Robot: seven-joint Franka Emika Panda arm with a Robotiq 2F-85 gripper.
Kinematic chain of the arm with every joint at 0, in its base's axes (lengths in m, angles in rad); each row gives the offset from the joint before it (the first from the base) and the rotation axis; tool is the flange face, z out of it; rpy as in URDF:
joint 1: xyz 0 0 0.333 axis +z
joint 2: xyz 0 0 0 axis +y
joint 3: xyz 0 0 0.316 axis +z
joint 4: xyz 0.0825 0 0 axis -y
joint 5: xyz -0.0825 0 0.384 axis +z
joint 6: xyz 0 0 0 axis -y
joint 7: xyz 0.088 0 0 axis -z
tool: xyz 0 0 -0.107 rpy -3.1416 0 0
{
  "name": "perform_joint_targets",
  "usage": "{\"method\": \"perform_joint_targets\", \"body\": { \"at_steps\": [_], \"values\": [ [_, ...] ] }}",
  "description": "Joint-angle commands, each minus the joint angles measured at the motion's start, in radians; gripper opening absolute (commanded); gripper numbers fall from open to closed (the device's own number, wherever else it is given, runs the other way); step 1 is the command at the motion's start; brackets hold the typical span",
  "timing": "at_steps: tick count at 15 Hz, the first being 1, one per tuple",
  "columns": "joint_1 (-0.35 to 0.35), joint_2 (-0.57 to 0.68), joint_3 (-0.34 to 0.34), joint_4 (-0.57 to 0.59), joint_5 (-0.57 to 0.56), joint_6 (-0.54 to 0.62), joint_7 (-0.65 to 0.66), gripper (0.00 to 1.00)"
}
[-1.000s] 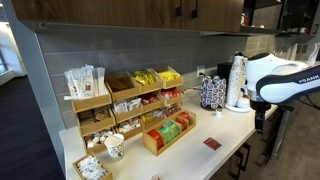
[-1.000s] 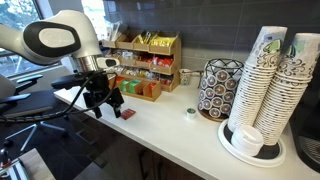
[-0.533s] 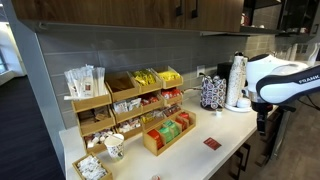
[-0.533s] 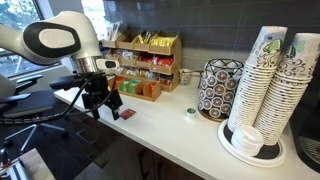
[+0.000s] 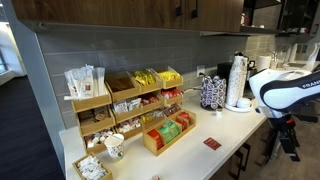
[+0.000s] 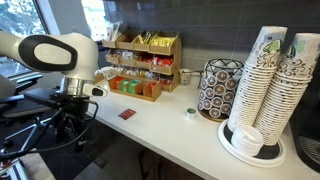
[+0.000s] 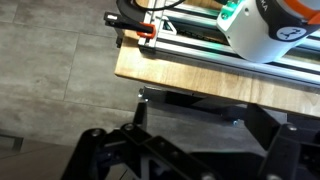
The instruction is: Put the red sachet on the right side of the wooden stand at the front of the counter
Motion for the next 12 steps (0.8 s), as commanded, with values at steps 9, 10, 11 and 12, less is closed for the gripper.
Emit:
{"method": "perform_joint_targets", "body": {
  "at_steps": [9, 10, 11, 12],
  "values": [
    [0.085, 0.016, -0.032, 0.01, 0.193, 0.129, 0.006, 1.0],
    [0.106, 0.028, -0.027, 0.013, 0.251, 0.182, 0.012, 1.0],
    [0.126, 0.048, -0.023, 0.02, 0.31, 0.239, 0.019, 1.0],
    [0.144, 0.059, -0.021, 0.017, 0.359, 0.314, 0.016, 1.0]
  ]
}}
